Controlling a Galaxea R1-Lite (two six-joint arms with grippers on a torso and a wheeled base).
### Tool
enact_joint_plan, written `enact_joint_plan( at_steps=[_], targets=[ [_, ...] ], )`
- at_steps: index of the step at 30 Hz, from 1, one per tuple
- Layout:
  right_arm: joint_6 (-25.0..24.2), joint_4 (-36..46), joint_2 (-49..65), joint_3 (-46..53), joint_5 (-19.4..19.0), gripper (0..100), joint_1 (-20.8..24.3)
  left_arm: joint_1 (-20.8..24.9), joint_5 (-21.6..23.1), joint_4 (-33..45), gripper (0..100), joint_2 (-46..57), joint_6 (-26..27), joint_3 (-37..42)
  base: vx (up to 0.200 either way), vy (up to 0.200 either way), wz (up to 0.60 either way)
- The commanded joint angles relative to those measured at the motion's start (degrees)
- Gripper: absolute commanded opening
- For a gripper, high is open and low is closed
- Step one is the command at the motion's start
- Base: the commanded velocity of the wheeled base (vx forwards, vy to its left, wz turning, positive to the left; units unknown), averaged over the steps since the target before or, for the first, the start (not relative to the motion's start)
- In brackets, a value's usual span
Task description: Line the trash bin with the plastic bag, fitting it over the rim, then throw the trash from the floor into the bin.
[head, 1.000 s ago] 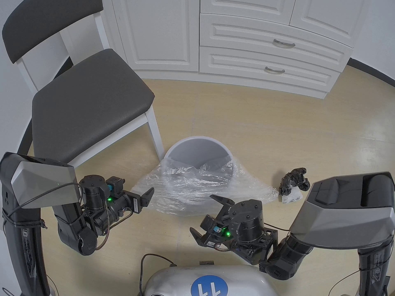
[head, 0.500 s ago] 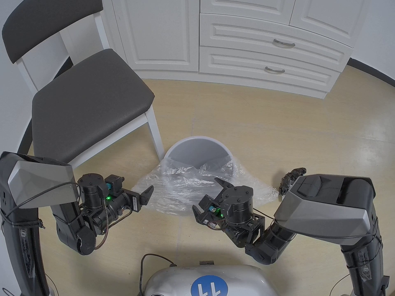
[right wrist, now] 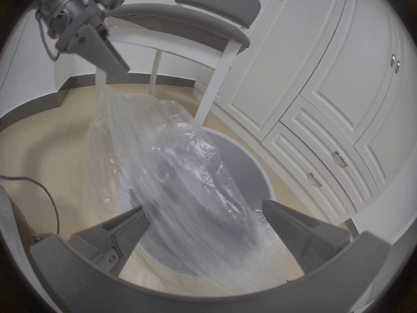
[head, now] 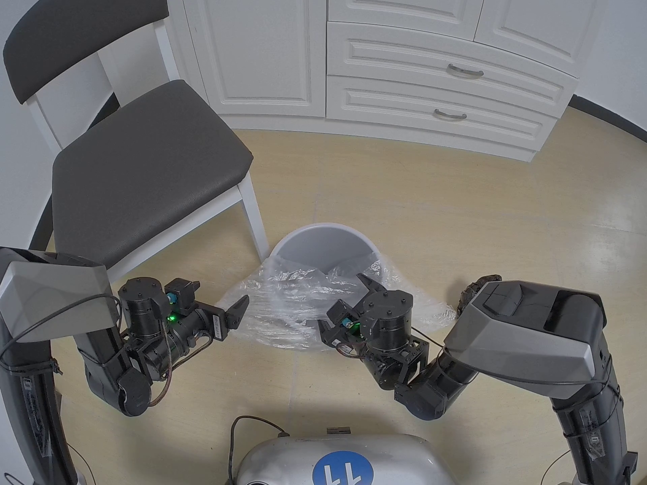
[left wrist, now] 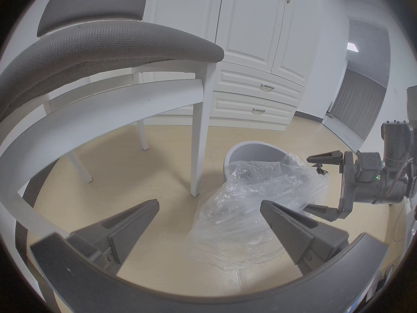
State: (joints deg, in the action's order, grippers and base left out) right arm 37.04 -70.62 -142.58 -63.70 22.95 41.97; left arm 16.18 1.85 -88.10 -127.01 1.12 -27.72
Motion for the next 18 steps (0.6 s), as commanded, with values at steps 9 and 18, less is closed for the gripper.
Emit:
enact_joint_plan(
  at_steps=[9, 18],
  targets=[
    [-0.03, -0.04, 6.61, -0.29, -0.02, 100, -1.19, -0.09, -0.01, 0.03, 100, 1.42, 0.02, 0.30, 0.000, 0.000, 0.00],
    [-0.12, -0.13, 6.70, 1.73, -0.02, 100, -0.75, -0.09, -0.01, 0.03, 100, 1.42, 0.02, 0.30, 0.000, 0.000, 0.00]
  ],
)
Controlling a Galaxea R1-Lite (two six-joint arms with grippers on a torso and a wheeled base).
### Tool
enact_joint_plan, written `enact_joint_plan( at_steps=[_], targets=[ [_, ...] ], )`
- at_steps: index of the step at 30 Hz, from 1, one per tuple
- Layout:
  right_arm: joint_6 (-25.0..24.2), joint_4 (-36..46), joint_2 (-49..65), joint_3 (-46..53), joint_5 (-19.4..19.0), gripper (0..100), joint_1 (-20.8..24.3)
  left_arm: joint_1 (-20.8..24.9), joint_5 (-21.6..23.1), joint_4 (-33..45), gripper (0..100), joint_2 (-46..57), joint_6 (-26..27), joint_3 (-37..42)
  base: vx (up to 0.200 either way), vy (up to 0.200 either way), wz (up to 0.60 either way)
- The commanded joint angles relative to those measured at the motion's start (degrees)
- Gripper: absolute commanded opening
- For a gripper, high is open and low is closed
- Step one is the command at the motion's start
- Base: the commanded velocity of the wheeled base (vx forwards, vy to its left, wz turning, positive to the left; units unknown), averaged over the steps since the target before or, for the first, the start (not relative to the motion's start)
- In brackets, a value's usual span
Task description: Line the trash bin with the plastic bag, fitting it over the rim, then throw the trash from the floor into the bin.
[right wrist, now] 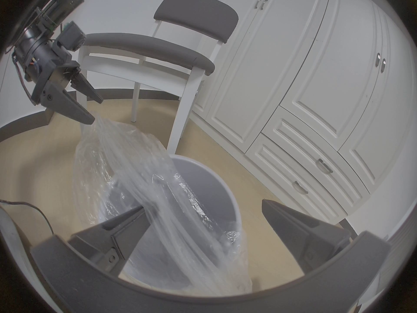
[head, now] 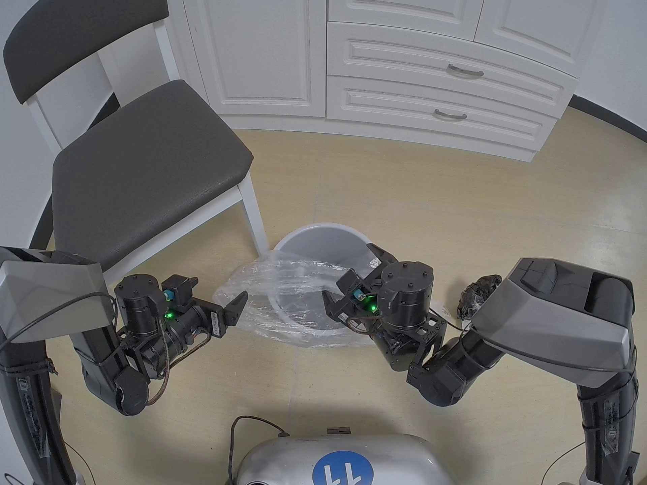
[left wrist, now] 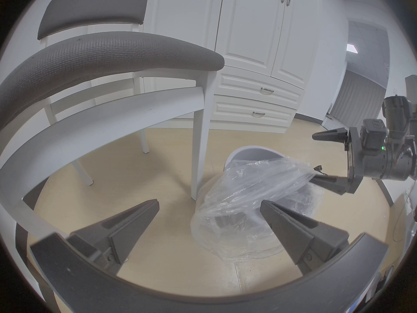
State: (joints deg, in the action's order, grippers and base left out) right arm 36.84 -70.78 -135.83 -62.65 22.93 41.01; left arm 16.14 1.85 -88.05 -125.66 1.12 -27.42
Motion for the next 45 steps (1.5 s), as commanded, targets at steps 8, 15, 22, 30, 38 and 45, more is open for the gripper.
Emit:
enact_joint_plan(
  at_steps=[8, 15, 22, 30, 38, 45],
  targets=[
    [0.07, 0.03, -2.60, -3.18, 0.01, 100, -0.40, -0.06, -0.01, -0.01, 100, 0.06, 0.02, -0.09, 0.000, 0.000, 0.00],
    [-0.19, -0.24, -3.30, 1.30, 0.01, 100, 0.65, 0.03, -0.01, -0.01, 100, -0.02, 0.02, -0.01, 0.000, 0.000, 0.00],
    [-0.37, -0.50, -9.63, -3.80, 0.01, 100, -0.32, 0.03, -0.01, -0.10, 100, 0.06, 0.02, -0.01, 0.000, 0.000, 0.00],
    [-0.37, -0.41, -9.19, -5.20, 0.10, 100, -0.40, 0.03, -0.01, -0.10, 100, 0.06, 0.02, -0.09, 0.000, 0.000, 0.00],
    [-0.10, -0.32, -4.36, -6.26, 0.10, 100, -0.67, -0.32, -0.01, -0.10, 100, 0.68, 0.02, -0.27, 0.000, 0.000, 0.00],
    [-0.45, -0.15, -4.18, -6.08, -0.43, 100, -0.93, -0.23, -0.01, -0.10, 100, 0.77, 0.02, -0.09, 0.000, 0.000, 0.00]
  ],
)
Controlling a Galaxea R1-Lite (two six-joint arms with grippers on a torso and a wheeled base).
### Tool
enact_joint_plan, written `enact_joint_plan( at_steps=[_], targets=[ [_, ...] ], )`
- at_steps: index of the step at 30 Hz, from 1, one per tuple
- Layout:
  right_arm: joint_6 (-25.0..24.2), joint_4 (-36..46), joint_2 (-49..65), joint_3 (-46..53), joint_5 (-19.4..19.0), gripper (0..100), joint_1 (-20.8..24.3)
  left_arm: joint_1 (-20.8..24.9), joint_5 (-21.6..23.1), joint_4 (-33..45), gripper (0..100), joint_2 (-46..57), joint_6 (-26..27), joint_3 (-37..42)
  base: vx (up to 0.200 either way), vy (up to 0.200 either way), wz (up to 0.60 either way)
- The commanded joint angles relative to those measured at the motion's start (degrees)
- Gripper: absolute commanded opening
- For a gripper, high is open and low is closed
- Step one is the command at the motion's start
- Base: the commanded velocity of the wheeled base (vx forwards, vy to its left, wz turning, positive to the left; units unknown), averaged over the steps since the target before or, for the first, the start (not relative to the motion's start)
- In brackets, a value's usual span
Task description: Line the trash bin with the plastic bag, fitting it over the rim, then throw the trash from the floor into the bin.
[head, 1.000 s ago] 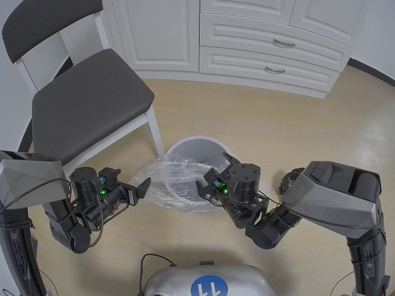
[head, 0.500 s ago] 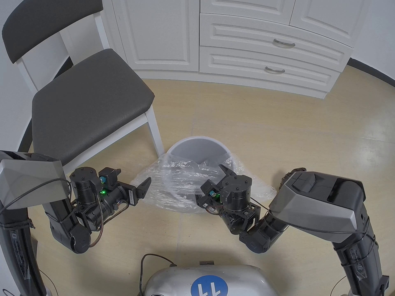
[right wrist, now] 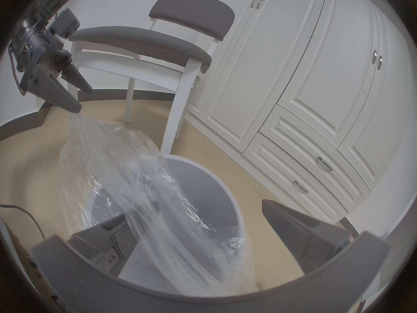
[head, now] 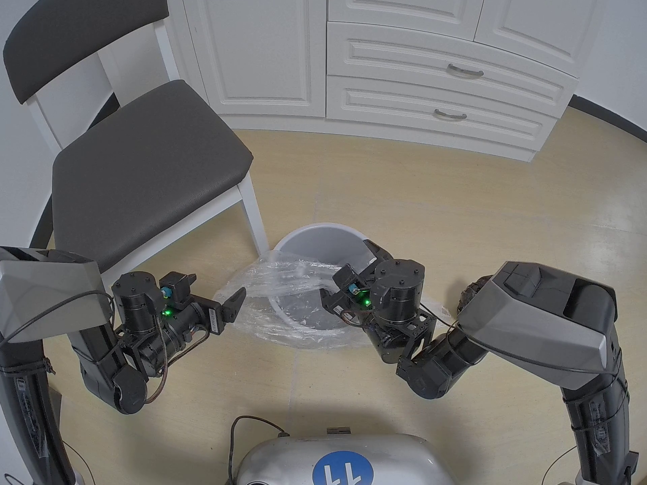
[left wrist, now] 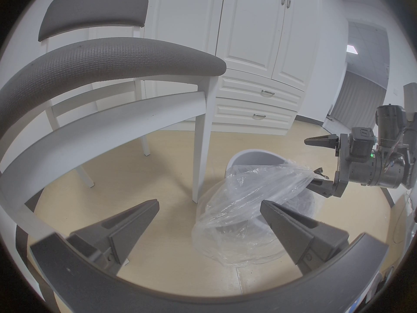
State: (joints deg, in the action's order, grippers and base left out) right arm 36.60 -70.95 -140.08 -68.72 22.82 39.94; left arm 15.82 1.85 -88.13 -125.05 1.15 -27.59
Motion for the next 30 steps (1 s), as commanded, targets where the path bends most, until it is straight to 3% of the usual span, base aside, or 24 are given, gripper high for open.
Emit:
enact_joint_plan(
  at_steps=[1, 4, 5, 13, 18, 23, 30],
  targets=[
    [-0.30, -0.15, -0.54, -0.28, -0.32, 100, 0.14, 0.00, -0.01, -0.03, 100, 0.07, 0.00, 0.08, 0.000, 0.000, 0.00],
    [-0.47, -0.24, -1.51, -0.45, -0.85, 100, 0.14, 0.00, -0.01, -0.03, 100, 0.07, 0.00, 0.08, 0.000, 0.000, 0.00],
    [-0.65, -0.15, -1.69, -0.72, -0.76, 0, 0.23, 0.00, -0.01, -0.03, 100, 0.07, 0.00, 0.08, 0.000, 0.000, 0.00],
    [-2.49, 2.04, -1.16, -2.47, -0.85, 0, -0.56, 0.00, -0.01, -0.03, 100, 0.07, 0.00, -0.10, 0.000, 0.000, 0.00],
    [-4.87, 7.49, -1.07, -8.27, -1.02, 0, -1.53, -0.09, -0.01, -0.03, 100, 0.16, 0.00, 0.08, 0.000, 0.000, 0.00],
    [-6.01, 17.86, -2.04, -19.79, -2.43, 0, -3.29, 0.08, -0.01, -0.03, 100, -0.11, 0.00, 0.17, 0.000, 0.000, 0.00],
    [-6.10, 25.60, -8.37, -34.90, -2.69, 0, -5.75, 0.35, -0.01, -0.03, 100, -0.46, 0.00, 0.17, 0.000, 0.000, 0.00]
  ],
)
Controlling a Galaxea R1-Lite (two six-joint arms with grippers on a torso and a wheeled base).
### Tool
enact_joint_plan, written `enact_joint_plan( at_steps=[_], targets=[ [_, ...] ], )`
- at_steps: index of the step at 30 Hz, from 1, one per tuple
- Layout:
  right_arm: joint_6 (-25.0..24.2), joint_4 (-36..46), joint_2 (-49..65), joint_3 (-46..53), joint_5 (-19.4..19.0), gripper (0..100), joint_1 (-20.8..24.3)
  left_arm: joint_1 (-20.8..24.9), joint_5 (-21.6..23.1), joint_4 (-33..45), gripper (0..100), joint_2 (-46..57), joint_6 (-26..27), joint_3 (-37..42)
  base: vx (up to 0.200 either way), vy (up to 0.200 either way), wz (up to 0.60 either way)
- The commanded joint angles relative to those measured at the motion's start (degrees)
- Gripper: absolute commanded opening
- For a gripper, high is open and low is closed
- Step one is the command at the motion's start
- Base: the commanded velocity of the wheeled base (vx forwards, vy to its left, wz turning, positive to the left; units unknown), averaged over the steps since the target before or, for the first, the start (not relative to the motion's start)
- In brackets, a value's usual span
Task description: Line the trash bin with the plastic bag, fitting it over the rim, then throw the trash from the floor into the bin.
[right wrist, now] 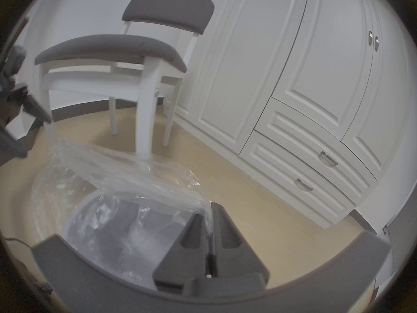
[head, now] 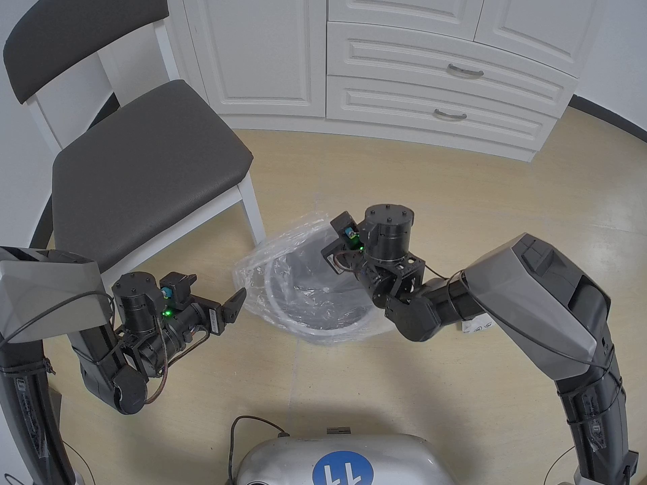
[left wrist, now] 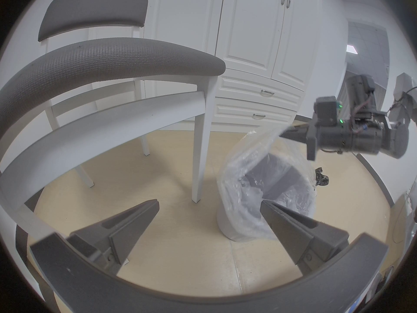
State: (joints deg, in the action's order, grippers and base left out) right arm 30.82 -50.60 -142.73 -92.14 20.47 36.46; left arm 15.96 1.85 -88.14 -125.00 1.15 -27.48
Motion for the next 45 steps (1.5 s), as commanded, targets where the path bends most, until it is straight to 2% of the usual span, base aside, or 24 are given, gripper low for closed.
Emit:
enact_joint_plan(
  at_steps=[1, 7, 12, 15, 18, 34, 35, 41, 45],
  targets=[
    [-0.32, 5.87, -6.60, -12.98, -0.34, 0, -2.36, 0.21, -0.01, -0.02, 100, -0.51, 0.00, 0.06, 0.000, 0.000, 0.00],
    [-0.23, 7.89, -8.18, -15.71, -0.25, 0, -2.98, 0.21, -0.01, 0.07, 100, -0.77, 0.00, -0.03, 0.000, 0.000, 0.00],
    [-0.23, 7.36, -6.42, -9.55, -0.52, 0, -3.50, 0.21, -0.01, 0.07, 100, -1.03, 0.00, -0.12, 0.000, 0.000, 0.00],
    [-0.14, 7.19, -3.70, -0.59, -2.36, 0, -2.71, 0.21, -0.01, 0.07, 100, -0.94, 0.00, -0.03, 0.000, 0.000, 0.00],
    [-0.06, 7.10, -3.70, 2.14, -2.63, 0, -2.45, 0.21, -0.01, 0.07, 100, -1.03, 0.00, -0.12, 0.000, 0.000, 0.00],
    [0.30, 11.05, -7.30, -9.38, -2.01, 0, -5.26, 0.04, -0.27, 0.07, 100, -7.01, 0.26, -2.84, 0.000, 0.000, 0.00],
    [0.21, 11.76, -7.48, -10.17, -1.92, 0, -5.61, -0.05, -0.71, 0.16, 100, -7.98, 0.26, -3.55, 0.000, 0.000, 0.00],
    [0.21, 12.19, -7.83, -10.43, -2.01, 0, -5.79, -0.40, -9.76, 0.16, 100, -14.74, -0.09, -10.93, 0.000, 0.000, 0.00],
    [0.21, 12.28, -7.57, -12.10, -2.01, 0, -5.17, -0.49, -10.03, 0.07, 100, -15.10, -0.27, -11.46, 0.000, 0.000, 0.00]
  ],
)
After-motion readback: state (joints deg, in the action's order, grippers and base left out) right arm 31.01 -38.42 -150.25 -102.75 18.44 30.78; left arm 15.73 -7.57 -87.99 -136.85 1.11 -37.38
